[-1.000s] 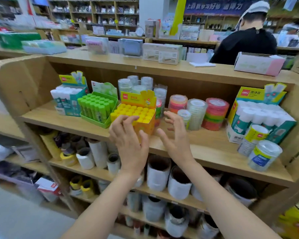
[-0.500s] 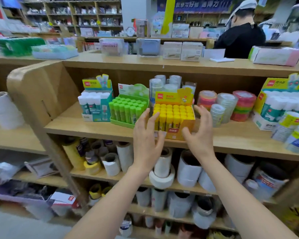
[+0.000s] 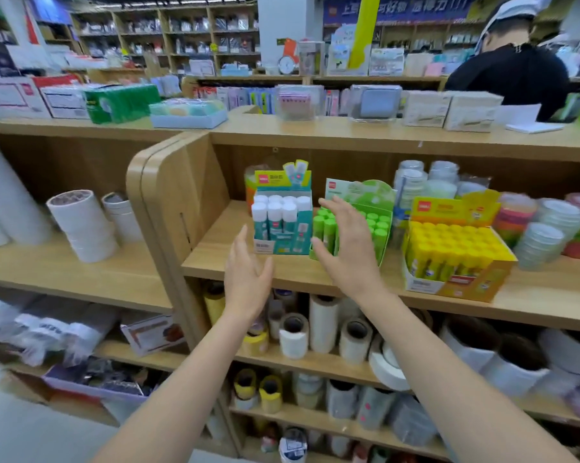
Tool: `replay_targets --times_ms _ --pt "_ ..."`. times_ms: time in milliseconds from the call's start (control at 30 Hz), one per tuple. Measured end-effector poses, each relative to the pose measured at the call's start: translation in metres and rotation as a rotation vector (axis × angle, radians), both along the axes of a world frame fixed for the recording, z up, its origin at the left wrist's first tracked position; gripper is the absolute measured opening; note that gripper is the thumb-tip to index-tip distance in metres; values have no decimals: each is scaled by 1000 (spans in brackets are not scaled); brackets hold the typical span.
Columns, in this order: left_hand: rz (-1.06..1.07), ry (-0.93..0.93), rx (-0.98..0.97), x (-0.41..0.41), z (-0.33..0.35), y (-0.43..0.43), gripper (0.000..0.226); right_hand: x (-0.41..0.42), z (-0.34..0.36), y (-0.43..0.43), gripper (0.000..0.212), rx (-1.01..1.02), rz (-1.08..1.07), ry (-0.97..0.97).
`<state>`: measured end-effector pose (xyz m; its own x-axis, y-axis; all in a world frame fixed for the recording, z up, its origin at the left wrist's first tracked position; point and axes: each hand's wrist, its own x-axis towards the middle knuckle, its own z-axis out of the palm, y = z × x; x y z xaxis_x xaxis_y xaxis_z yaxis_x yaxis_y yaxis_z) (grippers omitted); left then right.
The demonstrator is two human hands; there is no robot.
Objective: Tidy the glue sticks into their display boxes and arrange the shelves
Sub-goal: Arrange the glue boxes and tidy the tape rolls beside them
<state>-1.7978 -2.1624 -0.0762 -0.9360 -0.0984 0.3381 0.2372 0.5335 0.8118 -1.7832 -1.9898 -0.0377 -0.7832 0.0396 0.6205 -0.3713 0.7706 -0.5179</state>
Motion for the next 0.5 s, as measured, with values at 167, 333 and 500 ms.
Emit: replay_targets --times_ms 167,333,500 --pt "-109 -85 92 -30 5 -2 73 -40 5 -19 69 398 -147 -209" --pt "-102 -6 112 -47 6 -1 49 -57 3 -19 53 411 -262 -70" --pt "-55 68 62 -62 2 2 31 -64 1 -12 45 400 -287 18"
